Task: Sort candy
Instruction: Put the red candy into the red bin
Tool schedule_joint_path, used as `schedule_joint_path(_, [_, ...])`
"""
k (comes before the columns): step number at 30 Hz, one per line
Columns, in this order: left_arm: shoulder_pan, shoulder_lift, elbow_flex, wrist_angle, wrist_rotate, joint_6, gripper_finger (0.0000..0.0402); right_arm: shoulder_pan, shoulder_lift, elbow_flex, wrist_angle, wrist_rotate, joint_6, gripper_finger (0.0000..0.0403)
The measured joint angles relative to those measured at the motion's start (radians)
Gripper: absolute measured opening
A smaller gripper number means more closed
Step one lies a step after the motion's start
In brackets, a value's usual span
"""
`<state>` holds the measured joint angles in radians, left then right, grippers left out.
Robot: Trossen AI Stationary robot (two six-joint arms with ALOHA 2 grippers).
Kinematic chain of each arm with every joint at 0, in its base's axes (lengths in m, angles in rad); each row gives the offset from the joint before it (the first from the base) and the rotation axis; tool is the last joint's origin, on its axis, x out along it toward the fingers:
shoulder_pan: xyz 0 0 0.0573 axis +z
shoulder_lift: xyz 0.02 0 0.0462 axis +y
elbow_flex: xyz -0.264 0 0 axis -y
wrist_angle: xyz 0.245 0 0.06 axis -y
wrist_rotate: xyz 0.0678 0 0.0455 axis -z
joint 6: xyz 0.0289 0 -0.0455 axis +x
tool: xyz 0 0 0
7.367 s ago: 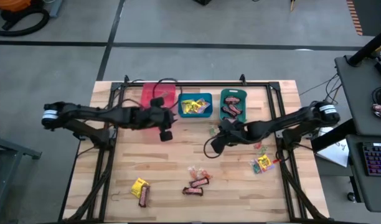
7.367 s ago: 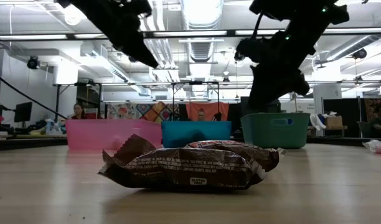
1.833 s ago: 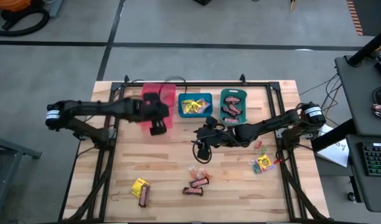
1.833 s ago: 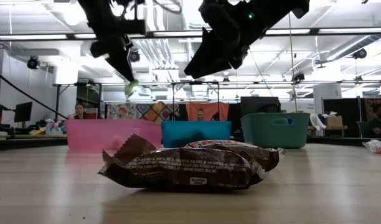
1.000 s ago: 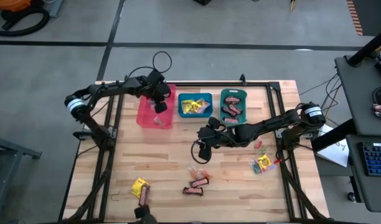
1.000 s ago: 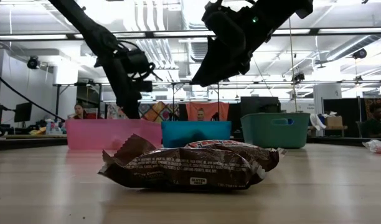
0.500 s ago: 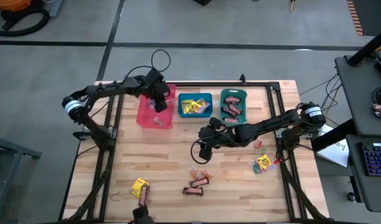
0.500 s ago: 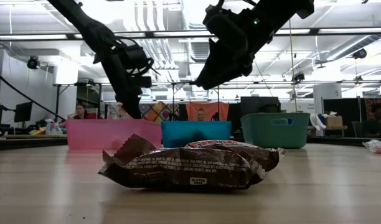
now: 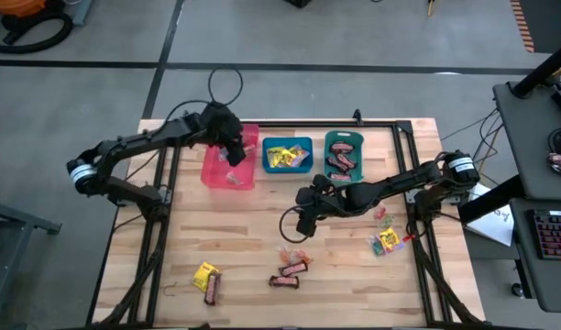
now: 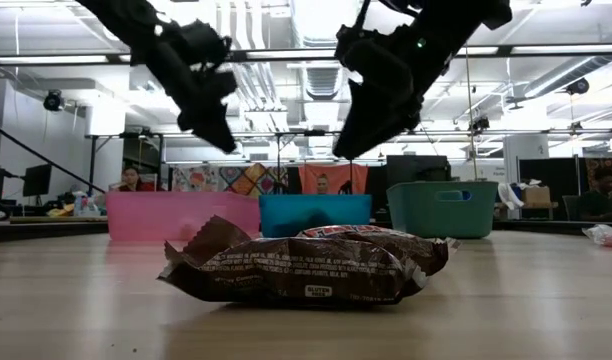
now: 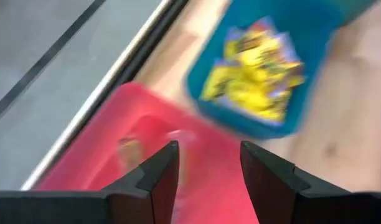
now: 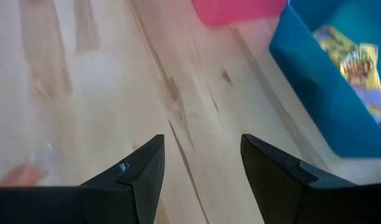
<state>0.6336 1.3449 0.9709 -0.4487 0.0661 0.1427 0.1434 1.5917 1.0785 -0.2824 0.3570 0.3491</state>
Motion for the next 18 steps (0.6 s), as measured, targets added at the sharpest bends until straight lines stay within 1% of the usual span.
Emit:
schedule_joint_path(3, [-0.081, -0.065, -0.038, 0.043, 0.003, -0.038, 0.0151, 0.000, 0.000, 0.020, -0.088, -0.007, 0.042, 0.0203])
schedule_joint_path(9, [-0.256, -0.187, -0.137, 0.171, -0.007, -0.124, 0.0148, 0.000, 0.000, 0.064, -0.233, -0.086, 0.095, 0.0203])
schedule_joint_path(14, [-0.390, -0.269, -0.220, 0.258, -0.107, -0.187, 0.0148, 0.000, 0.000, 0.076, -0.328, -0.172, 0.126, 0.0203])
schedule_joint_path(18, [-0.479, -0.302, -0.267, 0.304, -0.166, -0.228, 0.0148, 0.000, 0.000, 0.076, -0.418, -0.253, 0.181, 0.0203])
